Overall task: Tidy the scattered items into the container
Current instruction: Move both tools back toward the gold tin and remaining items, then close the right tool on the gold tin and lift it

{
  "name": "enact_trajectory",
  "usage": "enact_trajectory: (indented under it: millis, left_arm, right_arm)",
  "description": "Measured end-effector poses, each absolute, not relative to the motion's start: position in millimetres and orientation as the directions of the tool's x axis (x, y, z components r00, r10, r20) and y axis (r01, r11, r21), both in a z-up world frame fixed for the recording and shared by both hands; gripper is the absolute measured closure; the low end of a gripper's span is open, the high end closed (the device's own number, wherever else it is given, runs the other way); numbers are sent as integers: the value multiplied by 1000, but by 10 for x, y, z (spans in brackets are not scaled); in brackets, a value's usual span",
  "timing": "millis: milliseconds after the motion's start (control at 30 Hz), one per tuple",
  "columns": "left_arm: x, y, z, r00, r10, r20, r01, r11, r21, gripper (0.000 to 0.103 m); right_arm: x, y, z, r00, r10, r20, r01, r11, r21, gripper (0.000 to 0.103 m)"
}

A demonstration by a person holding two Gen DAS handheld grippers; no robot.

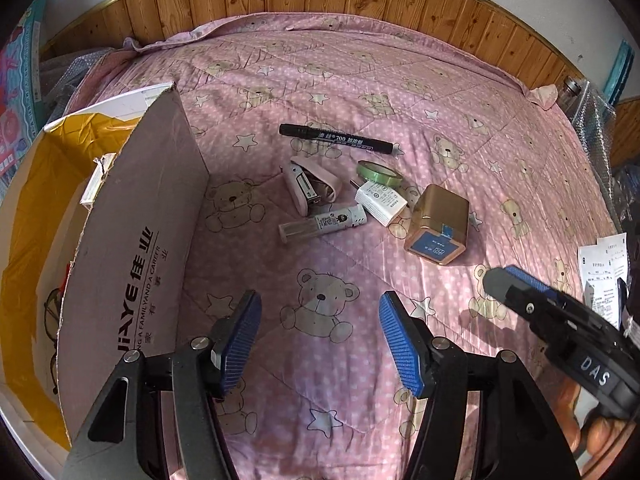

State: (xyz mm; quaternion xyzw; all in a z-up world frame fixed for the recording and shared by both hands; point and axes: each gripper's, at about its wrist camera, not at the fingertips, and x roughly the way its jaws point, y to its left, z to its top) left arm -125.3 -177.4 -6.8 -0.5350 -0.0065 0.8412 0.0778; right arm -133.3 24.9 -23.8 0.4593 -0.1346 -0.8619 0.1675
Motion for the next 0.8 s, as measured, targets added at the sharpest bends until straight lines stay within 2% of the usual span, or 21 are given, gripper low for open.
enact_trajectory:
  millis: [133, 200, 233, 333, 400, 433, 467, 500, 567, 633, 700, 767, 800]
  left_arm:
    - [-1268, -1853, -140, -394, 165, -904, -93, -986, -139, 41]
    - [-1263, -1904, -145, -395, 178, -901, -79, -984, -160, 41]
    - [-1259, -1936, -145, -397, 183, -899, -71, -983, -169, 41]
    - [-1263, -2025, -171, -394, 192, -899, -42, -981, -191, 41]
    - [-1274, -2072, -200, -385, 202, -900, -27, -978, -209, 41]
    - [-1275, -2089, -205, -383, 206, -901, -22, -977, -214, 41]
    - [-1272, -2105, -202, -384, 205, -900, -17, -976, -215, 41]
    - [-1266, -2118, -191, -388, 204, -899, -14, -976, -216, 41]
    - [-1255, -2134, -168, -397, 208, -894, -15, -975, -221, 41]
    - [-1236, -2136, -159, -402, 214, -890, -17, -974, -226, 41]
    - [-1212, -2120, -167, -397, 227, -890, -27, -972, -235, 41]
    - [-1174, -2104, -166, -395, 240, -887, -35, -968, -247, 41]
    - [-1156, -2104, -158, -395, 244, -886, -34, -967, -252, 41]
  right_arm:
    - [-1665, 11, -302, -462, -321, -827, 442, -891, 99, 53]
    - [-1779, -79, -338, -421, -316, -850, 548, -836, 39, 52]
    - [-1822, -126, -355, -417, -306, -856, 588, -809, 3, 45]
    - [-1926, -284, -456, -411, -269, -871, 669, -738, -88, 39]
    - [-1966, -305, -511, -372, -303, -877, 697, -715, -49, 41]
    - [-1990, -286, -550, -335, -320, -886, 696, -718, -4, 44]
    - [-1992, -266, -592, -313, -319, -894, 691, -723, 16, 55]
    - [-1976, -241, -619, -302, -320, -898, 684, -728, 30, 60]
    - [-1928, -162, -635, -284, -357, -890, 657, -748, 91, 82]
    - [-1860, -93, -645, -283, -378, -881, 625, -769, 129, 86]
    - [-1819, -55, -598, -346, -333, -877, 533, -839, 108, 83]
    - [-1795, -9, -489, -388, -338, -857, 401, -900, 173, 47]
    - [-1784, -14, -429, -410, -337, -848, 335, -920, 203, 43]
